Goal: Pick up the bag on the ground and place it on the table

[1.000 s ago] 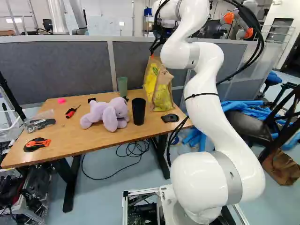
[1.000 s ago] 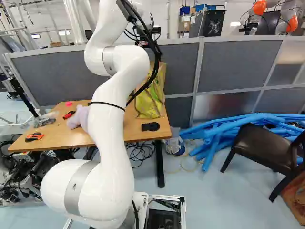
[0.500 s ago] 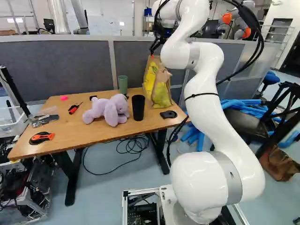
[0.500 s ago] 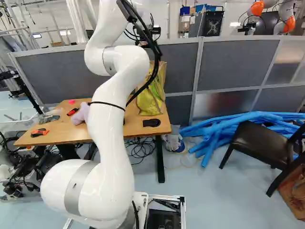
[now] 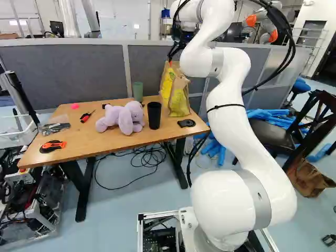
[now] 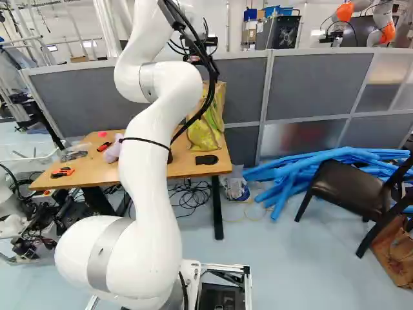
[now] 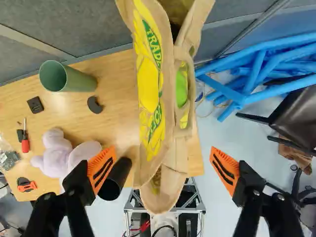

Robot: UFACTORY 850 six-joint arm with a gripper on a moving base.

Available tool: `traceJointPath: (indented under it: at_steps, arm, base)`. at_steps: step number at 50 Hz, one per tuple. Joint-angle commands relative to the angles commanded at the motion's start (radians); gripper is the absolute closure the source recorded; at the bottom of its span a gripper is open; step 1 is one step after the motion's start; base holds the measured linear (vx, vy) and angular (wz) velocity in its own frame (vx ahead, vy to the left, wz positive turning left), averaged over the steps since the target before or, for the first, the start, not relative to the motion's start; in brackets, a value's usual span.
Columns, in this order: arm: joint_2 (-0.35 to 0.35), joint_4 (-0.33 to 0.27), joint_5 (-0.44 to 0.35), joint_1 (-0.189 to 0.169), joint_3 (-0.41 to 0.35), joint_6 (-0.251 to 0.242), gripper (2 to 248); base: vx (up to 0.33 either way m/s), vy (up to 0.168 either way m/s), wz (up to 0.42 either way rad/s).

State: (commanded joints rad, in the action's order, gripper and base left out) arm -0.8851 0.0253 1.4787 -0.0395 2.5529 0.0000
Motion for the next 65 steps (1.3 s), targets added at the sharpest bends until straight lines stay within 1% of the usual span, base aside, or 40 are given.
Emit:
traceJointPath:
  at_steps: [37,65]
  arm:
    - [0.0,0.0,0.0,0.0,0.0,0.0,3]
    - [0.0,0.0,0.0,0.0,0.0,0.0,3]
  base:
    - [-0.115,-0.003,0.002]
    - [-0.12,0.033,-0.003]
